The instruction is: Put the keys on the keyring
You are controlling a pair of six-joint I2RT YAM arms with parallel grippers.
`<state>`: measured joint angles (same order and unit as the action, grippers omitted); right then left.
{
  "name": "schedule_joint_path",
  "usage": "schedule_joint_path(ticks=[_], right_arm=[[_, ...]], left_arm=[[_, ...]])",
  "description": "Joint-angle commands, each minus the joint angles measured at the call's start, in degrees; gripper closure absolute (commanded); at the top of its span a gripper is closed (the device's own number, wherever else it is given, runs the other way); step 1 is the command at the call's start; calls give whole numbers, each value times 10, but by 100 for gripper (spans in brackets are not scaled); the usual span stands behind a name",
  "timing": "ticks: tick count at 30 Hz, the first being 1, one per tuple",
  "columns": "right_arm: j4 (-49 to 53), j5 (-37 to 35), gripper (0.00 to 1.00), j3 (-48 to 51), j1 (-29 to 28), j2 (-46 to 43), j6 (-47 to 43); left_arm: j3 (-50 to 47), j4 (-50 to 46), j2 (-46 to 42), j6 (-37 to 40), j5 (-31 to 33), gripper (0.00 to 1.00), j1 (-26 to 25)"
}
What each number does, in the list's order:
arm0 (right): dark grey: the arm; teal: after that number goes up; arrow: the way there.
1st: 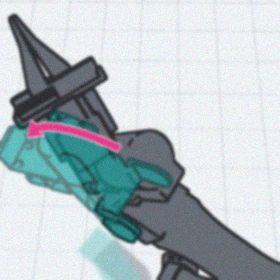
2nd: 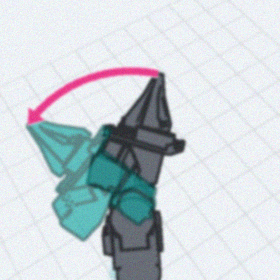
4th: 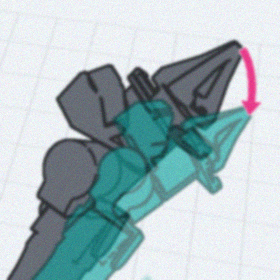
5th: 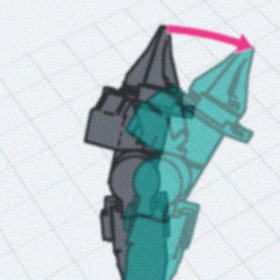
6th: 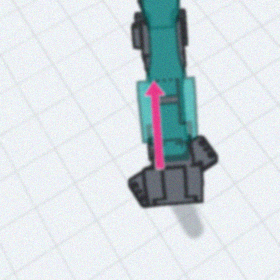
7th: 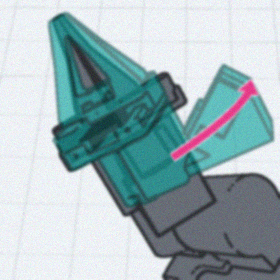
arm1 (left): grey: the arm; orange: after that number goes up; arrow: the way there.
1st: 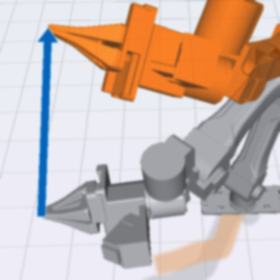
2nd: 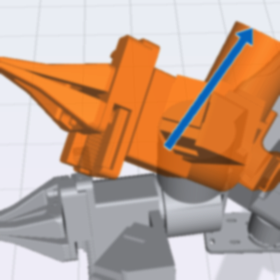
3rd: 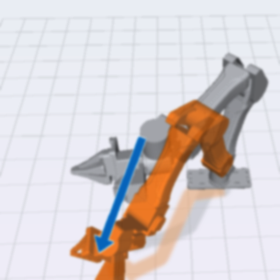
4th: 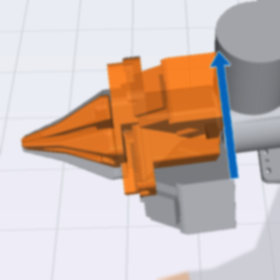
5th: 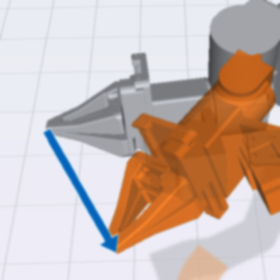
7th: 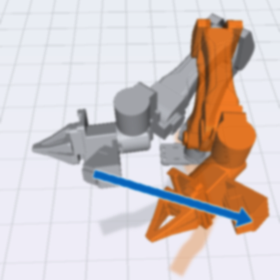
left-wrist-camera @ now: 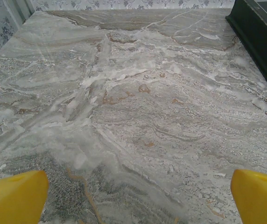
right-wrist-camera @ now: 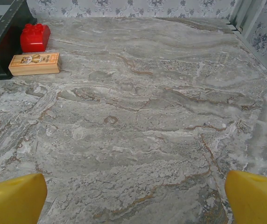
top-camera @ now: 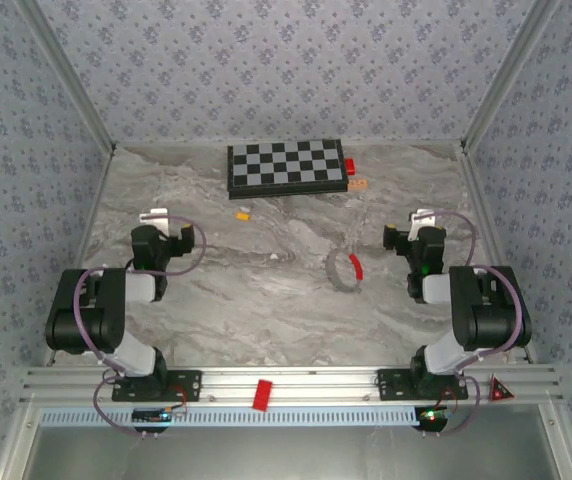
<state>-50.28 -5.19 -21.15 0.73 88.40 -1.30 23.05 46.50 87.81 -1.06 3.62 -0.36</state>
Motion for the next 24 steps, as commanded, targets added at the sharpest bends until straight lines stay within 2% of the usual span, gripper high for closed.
schedule_joint_path(ticks=[1, 24], right_arm=[[6, 0, 1, -4, 1, -4, 0], [6, 0, 1, -4, 1, -4, 1]], left_arm=[[2, 8, 1, 7, -12, 0, 4], [8, -2, 2, -5, 3, 0, 8]])
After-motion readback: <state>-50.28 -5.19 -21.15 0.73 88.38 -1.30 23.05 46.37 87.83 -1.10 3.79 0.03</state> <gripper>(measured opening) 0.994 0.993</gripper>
